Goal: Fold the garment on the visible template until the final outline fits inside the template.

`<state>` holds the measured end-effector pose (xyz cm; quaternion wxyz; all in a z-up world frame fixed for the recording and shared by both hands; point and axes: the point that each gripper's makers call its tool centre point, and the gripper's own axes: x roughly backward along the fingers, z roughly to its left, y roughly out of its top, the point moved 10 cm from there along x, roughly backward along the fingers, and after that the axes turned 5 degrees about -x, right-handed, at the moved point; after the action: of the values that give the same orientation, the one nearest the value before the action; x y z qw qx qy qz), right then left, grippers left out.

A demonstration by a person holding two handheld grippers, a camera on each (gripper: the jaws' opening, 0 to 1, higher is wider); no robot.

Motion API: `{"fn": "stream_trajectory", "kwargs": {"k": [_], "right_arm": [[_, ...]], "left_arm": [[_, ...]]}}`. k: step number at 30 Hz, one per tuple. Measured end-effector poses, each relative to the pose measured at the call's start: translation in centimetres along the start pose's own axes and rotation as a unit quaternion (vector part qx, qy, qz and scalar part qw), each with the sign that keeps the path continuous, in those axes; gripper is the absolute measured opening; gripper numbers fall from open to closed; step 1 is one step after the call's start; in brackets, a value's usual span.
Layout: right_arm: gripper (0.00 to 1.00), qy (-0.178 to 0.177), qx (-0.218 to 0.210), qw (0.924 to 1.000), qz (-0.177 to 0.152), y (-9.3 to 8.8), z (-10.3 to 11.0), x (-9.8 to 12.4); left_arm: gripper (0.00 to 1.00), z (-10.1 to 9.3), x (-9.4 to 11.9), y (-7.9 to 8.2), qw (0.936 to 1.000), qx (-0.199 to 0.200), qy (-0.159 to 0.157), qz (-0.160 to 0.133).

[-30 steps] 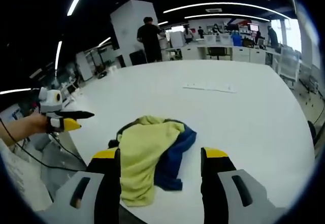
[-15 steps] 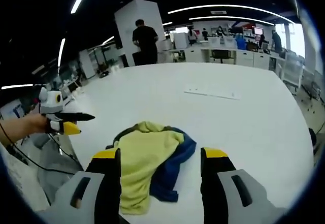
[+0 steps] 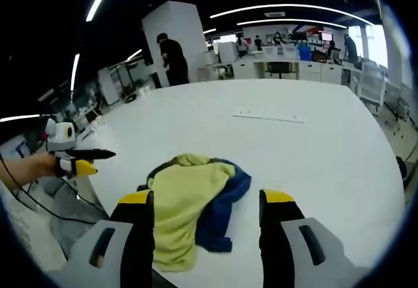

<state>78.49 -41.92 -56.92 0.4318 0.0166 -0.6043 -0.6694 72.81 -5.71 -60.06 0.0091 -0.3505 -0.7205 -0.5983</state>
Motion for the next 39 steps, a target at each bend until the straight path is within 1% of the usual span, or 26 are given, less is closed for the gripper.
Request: {"fn": "stream_trajectory", "kwargs": {"k": [10, 22, 39], "right_arm": [[0.66, -0.003, 0.005, 1.0000, -0.001, 0.0, 0.2, 0.4], [0.65, -0.008, 0.004, 1.0000, 0.002, -0.3, 0.0, 0.7], [0.65, -0.003, 0.011, 0.9999, 0.008, 0.3, -0.1, -0.2]], "left_arm": [[0.91, 0.1, 0.2, 0.4, 1.0000, -0.003, 0.003, -0.006], [0.90, 0.1, 0.1, 0.4, 1.0000, -0.004, 0.000, 0.000], [0.90, 0.7, -0.9, 0.8, 1.0000, -0.006, -0.004, 0.005]]}}
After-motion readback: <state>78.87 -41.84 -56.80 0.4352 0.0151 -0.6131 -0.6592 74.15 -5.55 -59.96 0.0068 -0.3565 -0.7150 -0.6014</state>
